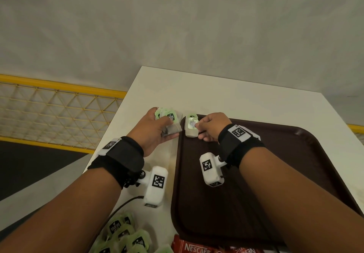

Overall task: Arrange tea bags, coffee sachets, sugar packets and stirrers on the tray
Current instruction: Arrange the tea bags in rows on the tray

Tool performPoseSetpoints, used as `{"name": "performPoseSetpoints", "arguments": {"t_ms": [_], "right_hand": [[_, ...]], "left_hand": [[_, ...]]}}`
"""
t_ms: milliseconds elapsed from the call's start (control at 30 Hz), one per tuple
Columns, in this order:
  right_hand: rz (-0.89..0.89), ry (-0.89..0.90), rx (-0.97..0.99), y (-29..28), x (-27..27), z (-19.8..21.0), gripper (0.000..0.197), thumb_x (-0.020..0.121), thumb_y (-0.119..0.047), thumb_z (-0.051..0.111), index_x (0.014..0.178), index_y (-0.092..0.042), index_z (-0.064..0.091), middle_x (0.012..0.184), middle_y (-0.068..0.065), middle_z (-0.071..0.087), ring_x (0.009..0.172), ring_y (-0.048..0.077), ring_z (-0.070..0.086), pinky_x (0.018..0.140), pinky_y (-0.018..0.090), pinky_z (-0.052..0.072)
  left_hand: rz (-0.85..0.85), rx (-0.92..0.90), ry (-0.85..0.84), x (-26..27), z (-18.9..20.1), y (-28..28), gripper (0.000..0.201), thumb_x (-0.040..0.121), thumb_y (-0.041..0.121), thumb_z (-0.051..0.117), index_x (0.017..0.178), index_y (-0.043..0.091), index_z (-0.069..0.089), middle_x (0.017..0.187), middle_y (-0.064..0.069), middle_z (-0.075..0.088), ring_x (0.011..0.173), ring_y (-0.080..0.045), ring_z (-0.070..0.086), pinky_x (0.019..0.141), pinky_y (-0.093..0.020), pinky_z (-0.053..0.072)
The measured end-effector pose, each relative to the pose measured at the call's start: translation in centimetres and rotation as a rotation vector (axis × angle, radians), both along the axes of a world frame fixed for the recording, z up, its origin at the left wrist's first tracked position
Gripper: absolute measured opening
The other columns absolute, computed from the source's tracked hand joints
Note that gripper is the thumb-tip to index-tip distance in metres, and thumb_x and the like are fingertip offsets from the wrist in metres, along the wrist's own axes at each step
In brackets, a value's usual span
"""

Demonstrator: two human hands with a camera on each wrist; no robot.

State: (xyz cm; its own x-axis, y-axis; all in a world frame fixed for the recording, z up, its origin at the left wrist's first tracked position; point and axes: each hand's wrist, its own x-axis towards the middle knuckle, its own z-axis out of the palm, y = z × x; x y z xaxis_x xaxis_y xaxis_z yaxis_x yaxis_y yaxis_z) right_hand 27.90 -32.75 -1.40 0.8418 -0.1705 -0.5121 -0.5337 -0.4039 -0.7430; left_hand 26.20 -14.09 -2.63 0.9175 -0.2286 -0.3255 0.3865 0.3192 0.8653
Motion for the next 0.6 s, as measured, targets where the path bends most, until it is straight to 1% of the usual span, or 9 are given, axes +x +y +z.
{"name": "performPoseSetpoints", "arguments": {"t_ms": [67,133,200,267,333,367,433,500,600], "right_hand": [[0.000,-0.011,-0.002,0.3,0.1,-0.2,0.011,0.093,-0.011,0.063,0.084,-0.010,0.057,0.075,0.007,0.061,0.055,0.014,0.058,0.048,0.022,0.046],[-0.008,-0.013,-0.016,0.7,0.2,-0.2,0.014,0.092,-0.012,0.064,0.080,-0.011,0.057,0.074,0.007,0.061,0.057,0.015,0.058,0.050,0.023,0.046],[-0.012,-0.005,-0.051,0.9,0.3,-0.2,0.015,0.091,-0.014,0.065,0.079,-0.011,0.057,0.073,0.008,0.061,0.058,0.017,0.060,0.052,0.026,0.047],[0.006,-0.020,-0.093,0.8,0.4,-0.4,0.015,0.090,-0.019,0.067,0.080,-0.011,0.058,0.071,0.008,0.063,0.061,0.021,0.062,0.057,0.030,0.052],[0.043,-0.111,-0.159,0.5,0.3,-0.3,0.017,0.091,-0.025,0.065,0.082,-0.011,0.060,0.070,0.008,0.063,0.062,0.023,0.063,0.063,0.035,0.056],[0.056,-0.190,-0.168,0.5,0.1,-0.2,0.019,0.091,-0.028,0.064,0.082,-0.012,0.060,0.070,0.008,0.064,0.060,0.022,0.061,0.060,0.035,0.055],[0.094,-0.314,-0.074,0.7,-0.4,0.2,0.020,0.090,-0.031,0.065,0.086,-0.012,0.061,0.074,0.006,0.065,0.057,0.017,0.058,0.051,0.029,0.049],[0.174,-0.319,0.037,1.1,-1.0,0.6,0.019,0.088,-0.032,0.069,0.089,-0.014,0.063,0.079,0.005,0.067,0.060,0.013,0.059,0.050,0.023,0.045],[0.228,-0.302,0.084,1.2,-1.3,0.2,0.015,0.083,-0.025,0.074,0.091,-0.015,0.066,0.091,0.009,0.070,0.067,0.013,0.062,0.051,0.020,0.046]], "left_hand": [[-0.001,-0.001,-0.003,0.0,-0.1,0.0,0.029,0.095,-0.002,0.050,0.122,0.011,0.047,0.131,-0.019,0.057,0.110,-0.034,0.065,0.075,-0.036,0.060],[-0.002,0.011,-0.004,0.0,-0.2,0.0,0.032,0.095,-0.002,0.050,0.125,0.009,0.045,0.130,-0.019,0.058,0.105,-0.031,0.066,0.074,-0.035,0.060],[-0.004,0.027,-0.006,-0.1,-0.4,0.0,0.037,0.094,-0.003,0.053,0.128,0.008,0.044,0.129,-0.019,0.058,0.103,-0.030,0.067,0.077,-0.037,0.061],[-0.004,0.046,-0.007,-0.1,-0.5,0.0,0.039,0.093,-0.004,0.056,0.129,0.008,0.045,0.129,-0.018,0.060,0.103,-0.029,0.068,0.078,-0.037,0.061],[0.000,0.055,-0.017,-0.2,-0.6,-0.1,0.040,0.091,-0.005,0.060,0.127,0.008,0.046,0.126,-0.017,0.062,0.100,-0.027,0.070,0.074,-0.034,0.060],[0.004,0.060,-0.029,-0.2,-0.6,-0.1,0.039,0.090,-0.005,0.062,0.124,0.009,0.048,0.124,-0.016,0.064,0.097,-0.025,0.071,0.073,-0.033,0.060],[0.014,0.078,-0.056,-0.3,-0.6,-0.2,0.039,0.088,-0.005,0.066,0.119,0.013,0.050,0.121,-0.014,0.066,0.096,-0.024,0.072,0.074,-0.032,0.060],[0.011,0.112,-0.094,-0.3,-0.6,-0.4,0.045,0.084,-0.002,0.071,0.121,0.012,0.050,0.120,-0.015,0.066,0.100,-0.027,0.071,0.077,-0.034,0.059],[-0.039,0.181,-0.153,-0.4,-0.5,-0.6,0.053,0.081,0.001,0.077,0.125,0.010,0.049,0.121,-0.016,0.065,0.107,-0.031,0.068,0.083,-0.040,0.059]]}}
